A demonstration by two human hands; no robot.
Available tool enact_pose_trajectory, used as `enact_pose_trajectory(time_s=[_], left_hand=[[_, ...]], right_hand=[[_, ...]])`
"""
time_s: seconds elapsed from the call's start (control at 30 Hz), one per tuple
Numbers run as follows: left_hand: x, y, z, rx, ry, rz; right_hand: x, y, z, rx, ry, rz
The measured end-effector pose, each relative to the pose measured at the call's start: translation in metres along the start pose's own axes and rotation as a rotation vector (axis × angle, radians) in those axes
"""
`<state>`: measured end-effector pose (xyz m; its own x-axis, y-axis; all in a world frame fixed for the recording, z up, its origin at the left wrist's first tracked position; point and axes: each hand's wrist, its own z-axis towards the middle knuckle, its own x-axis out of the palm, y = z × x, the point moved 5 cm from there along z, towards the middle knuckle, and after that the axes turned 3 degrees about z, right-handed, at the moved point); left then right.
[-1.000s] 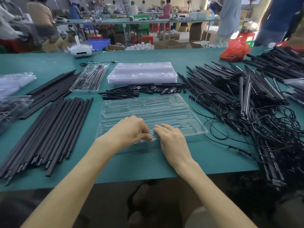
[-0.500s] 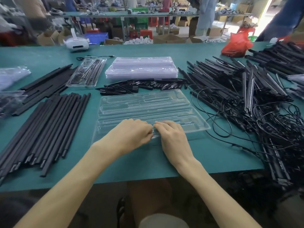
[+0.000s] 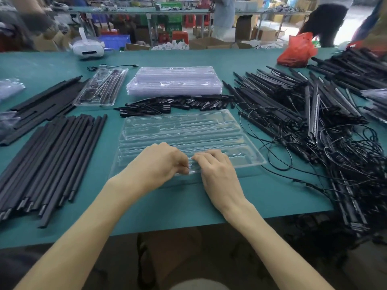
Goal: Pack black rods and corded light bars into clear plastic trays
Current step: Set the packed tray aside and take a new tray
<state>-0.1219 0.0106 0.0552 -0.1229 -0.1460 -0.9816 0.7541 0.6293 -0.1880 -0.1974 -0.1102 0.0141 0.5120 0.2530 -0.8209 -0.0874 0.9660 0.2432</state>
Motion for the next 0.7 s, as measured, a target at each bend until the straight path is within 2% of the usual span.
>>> enact_pose_trajectory(time_s=[0.2,0.43,0.7], left_hand=[[-0.0031,-0.0002,0.0002,-0.036,0.080,-0.029],[-0.0062,-0.0020,-0.0008,-0.056,0.051,-0.067],[-0.0060,-0.0050,0.0013,-0.023,0.095,0.010]], right_hand=[[0.0004,0.0002,-0.0002,0.023,0.021,-0.016],[0.0018,0.0012,-0.0014,0.032,0.049,-0.008],[0.0033,-0.0004,-0.0016,0.013,0.028,-0.017]])
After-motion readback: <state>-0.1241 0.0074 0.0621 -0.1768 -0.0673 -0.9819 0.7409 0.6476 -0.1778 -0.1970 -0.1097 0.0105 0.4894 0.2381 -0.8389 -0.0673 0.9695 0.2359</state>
